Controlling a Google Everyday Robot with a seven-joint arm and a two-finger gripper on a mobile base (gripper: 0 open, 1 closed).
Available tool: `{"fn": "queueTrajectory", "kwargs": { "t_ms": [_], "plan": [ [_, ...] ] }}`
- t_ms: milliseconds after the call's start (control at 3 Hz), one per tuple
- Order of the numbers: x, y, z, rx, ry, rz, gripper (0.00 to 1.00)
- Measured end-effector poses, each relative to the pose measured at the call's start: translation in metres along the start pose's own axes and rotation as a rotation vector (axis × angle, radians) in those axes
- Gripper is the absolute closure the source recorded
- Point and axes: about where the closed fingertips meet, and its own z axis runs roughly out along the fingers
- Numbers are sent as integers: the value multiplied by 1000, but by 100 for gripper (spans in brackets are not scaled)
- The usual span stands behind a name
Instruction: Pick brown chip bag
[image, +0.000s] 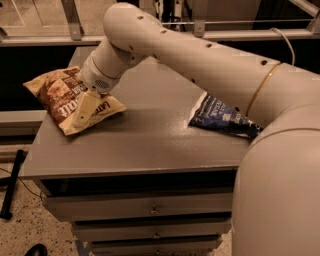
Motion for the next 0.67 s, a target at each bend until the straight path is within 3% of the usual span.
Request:
{"fn": "queueTrajectory", "kwargs": {
  "t_ms": [667],
  "plan": [
    [7, 1, 9, -14, -1, 37, 64]
  ]
}}
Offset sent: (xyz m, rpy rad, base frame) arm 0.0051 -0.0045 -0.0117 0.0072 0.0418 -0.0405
